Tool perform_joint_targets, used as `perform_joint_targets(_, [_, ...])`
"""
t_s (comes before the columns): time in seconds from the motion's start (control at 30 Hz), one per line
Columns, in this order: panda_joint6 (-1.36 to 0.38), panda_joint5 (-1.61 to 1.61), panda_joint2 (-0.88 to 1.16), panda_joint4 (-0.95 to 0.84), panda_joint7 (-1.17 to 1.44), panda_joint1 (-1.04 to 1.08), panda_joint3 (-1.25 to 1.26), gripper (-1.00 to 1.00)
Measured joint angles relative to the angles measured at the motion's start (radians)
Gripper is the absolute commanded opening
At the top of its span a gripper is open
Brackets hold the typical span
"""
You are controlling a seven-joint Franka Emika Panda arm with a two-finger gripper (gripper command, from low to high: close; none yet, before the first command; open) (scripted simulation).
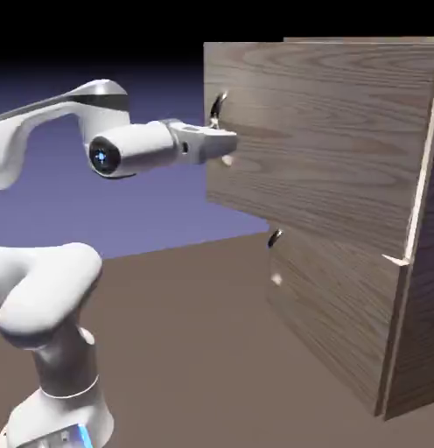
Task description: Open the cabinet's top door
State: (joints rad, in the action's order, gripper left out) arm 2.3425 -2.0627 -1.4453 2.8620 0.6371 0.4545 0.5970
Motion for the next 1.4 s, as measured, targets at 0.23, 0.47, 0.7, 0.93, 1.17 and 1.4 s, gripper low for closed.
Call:
perform_joint_targets(0.23, [-0.15,0.235,-0.082,0.102,-0.003,-0.069,-0.254,-1.0])
perform_joint_targets(0.47, [-0.295,0.47,-0.121,0.142,-0.001,-0.074,-0.507,-1.0])
perform_joint_targets(0.7, [-0.445,0.699,-0.099,0.128,0.019,-0.06,-0.761,-1.0])
perform_joint_targets(0.93, [-0.61,0.923,-0.01,0.055,0.057,-0.074,-1.015,-1.0])
perform_joint_targets(1.17, [-0.798,1.136,0.134,-0.1,0.107,-0.173,-1.268,-1.0])
perform_joint_targets(1.4, [-1.005,1.309,0.279,-0.34,0.144,-0.386,-1.514,-1.0])
